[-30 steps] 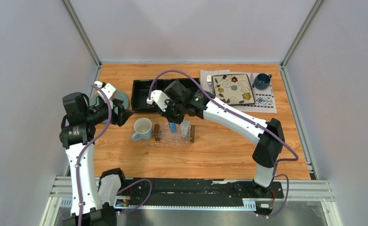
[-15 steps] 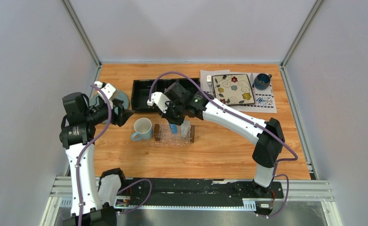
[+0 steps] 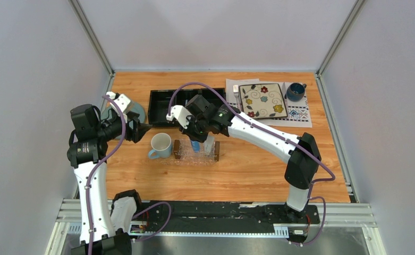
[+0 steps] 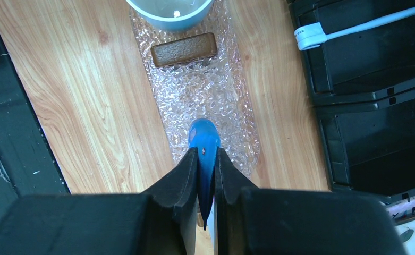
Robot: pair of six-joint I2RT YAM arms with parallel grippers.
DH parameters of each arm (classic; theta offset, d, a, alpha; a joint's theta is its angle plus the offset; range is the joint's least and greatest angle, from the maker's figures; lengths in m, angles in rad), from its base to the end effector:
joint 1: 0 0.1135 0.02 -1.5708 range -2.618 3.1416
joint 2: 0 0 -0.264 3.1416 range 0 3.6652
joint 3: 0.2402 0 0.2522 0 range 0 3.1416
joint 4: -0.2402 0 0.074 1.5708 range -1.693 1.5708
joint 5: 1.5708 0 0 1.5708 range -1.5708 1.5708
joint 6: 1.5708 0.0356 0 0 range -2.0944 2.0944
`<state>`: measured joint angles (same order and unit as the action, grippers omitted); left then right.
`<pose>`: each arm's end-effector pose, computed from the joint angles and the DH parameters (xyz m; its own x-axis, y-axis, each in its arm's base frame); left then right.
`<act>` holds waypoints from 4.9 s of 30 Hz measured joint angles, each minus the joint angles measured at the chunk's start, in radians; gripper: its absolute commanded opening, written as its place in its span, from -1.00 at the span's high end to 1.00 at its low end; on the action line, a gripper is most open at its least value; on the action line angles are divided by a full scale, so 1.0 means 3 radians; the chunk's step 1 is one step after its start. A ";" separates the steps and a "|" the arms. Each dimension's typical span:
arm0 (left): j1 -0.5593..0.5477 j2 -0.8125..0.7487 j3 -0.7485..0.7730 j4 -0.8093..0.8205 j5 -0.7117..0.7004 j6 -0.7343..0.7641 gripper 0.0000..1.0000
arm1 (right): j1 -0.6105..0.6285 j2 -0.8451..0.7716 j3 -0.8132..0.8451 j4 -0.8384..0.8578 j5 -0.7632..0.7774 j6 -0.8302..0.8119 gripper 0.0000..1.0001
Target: Prepare toiletry sets of a toothbrush and toothpaste on the tray
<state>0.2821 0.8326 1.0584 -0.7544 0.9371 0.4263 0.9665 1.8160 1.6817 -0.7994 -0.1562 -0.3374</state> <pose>0.1518 0.0141 0.3741 -0.2328 0.1874 -0.9543 0.6588 0.7522 -0.0130 0.2226 0.3322 0.3085 -0.1445 -0.7848 -0.6027 -0.9679 0.2388 -0.0789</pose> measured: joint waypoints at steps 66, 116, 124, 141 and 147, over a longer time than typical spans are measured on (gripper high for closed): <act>0.0000 0.0001 -0.0081 -0.0062 0.0052 0.0036 -0.48 | 0.0116 -0.0019 -0.0374 0.0361 0.0253 0.0010 0.42; 0.0000 0.0013 -0.0080 -0.0141 0.0177 0.0122 -0.49 | -0.0042 -0.0463 0.0039 -0.0308 0.0996 0.0182 -0.22; 0.0000 0.0013 -0.0080 -0.0144 0.0179 0.0140 -0.49 | -0.0055 -0.0462 -0.0045 -0.0357 0.0879 0.0240 -0.20; 0.0000 0.0025 -0.0080 -0.0168 0.0188 0.0184 -0.49 | -0.0064 -0.0436 -0.0163 -0.0408 0.0660 0.0287 0.25; 0.0000 0.0025 -0.0081 -0.0188 0.0191 0.0188 -0.49 | -0.0064 -0.0436 -0.0163 -0.0411 0.0624 0.0270 0.41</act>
<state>0.2821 0.8402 1.0340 -0.8108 0.9943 0.4828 0.9474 1.6852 1.6329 -0.9226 0.0311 -0.2565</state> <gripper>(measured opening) 0.748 0.330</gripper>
